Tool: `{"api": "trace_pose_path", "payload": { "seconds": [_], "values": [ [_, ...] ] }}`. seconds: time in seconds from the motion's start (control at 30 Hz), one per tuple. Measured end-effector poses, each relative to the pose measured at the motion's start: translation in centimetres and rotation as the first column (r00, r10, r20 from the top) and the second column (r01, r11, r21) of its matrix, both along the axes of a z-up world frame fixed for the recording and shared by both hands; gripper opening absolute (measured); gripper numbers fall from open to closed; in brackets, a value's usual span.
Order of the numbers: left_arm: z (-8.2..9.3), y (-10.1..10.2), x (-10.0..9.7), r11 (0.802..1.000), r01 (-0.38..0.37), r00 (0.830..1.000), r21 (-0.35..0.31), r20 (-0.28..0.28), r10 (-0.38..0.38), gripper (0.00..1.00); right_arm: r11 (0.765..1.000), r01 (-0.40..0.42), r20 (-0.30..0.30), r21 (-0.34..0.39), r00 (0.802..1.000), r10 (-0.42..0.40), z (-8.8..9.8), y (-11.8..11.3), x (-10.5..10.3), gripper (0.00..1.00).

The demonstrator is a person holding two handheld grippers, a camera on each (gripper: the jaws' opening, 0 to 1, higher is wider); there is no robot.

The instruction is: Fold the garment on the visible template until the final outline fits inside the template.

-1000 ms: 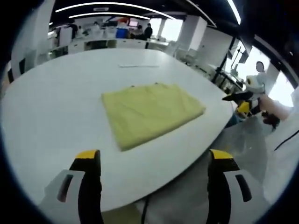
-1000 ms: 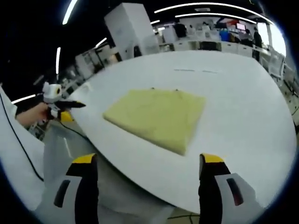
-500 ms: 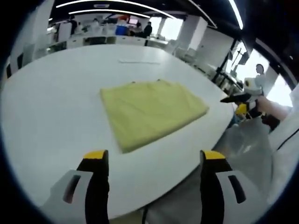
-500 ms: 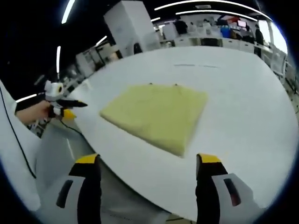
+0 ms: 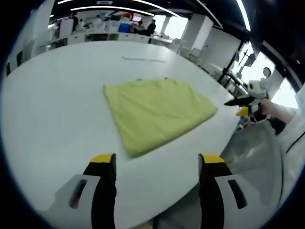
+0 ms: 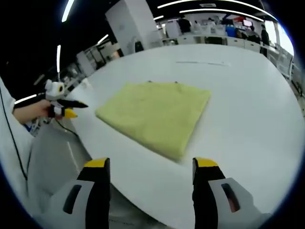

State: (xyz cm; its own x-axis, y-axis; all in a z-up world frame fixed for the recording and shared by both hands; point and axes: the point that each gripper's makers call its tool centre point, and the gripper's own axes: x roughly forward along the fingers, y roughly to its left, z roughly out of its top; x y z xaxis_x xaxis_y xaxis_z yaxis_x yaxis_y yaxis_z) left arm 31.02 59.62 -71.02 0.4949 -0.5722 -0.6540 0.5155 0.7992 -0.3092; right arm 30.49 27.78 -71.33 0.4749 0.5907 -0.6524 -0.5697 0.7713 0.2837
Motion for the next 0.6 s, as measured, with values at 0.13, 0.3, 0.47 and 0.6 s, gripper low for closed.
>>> {"api": "trace_pose_path", "payload": {
  "seconds": [0.13, 0.3, 0.47, 0.6],
  "values": [
    [-0.6, 0.0, 0.4, 1.000, 0.004, 1.000, -0.004, -0.008, -0.004, 0.63, 1.000, -0.004, -0.008, -0.020, 1.000, 0.004, -0.7, -0.2, 0.2, 0.64],
    [-1.4, 0.1, 0.8, 1.000, 0.008, 1.000, -0.001, -0.013, -0.008, 0.57, 1.000, 0.004, -0.010, -0.020, 1.000, -0.005, -1.3, -0.4, 0.8, 0.60],
    [-2.2, 0.4, 1.1, 1.000, 0.008, 1.000, -0.010, -0.025, -0.008, 0.52, 1.000, -0.002, -0.020, -0.010, 1.000, 0.001, -1.7, -0.3, 1.2, 0.52],
    [-2.6, 0.6, 1.4, 1.000, 0.010, 1.000, -0.015, -0.028, -0.010, 0.47, 1.000, -0.009, -0.024, -0.008, 1.000, 0.009, -2.1, -0.2, 1.5, 0.49]
  ]
}}
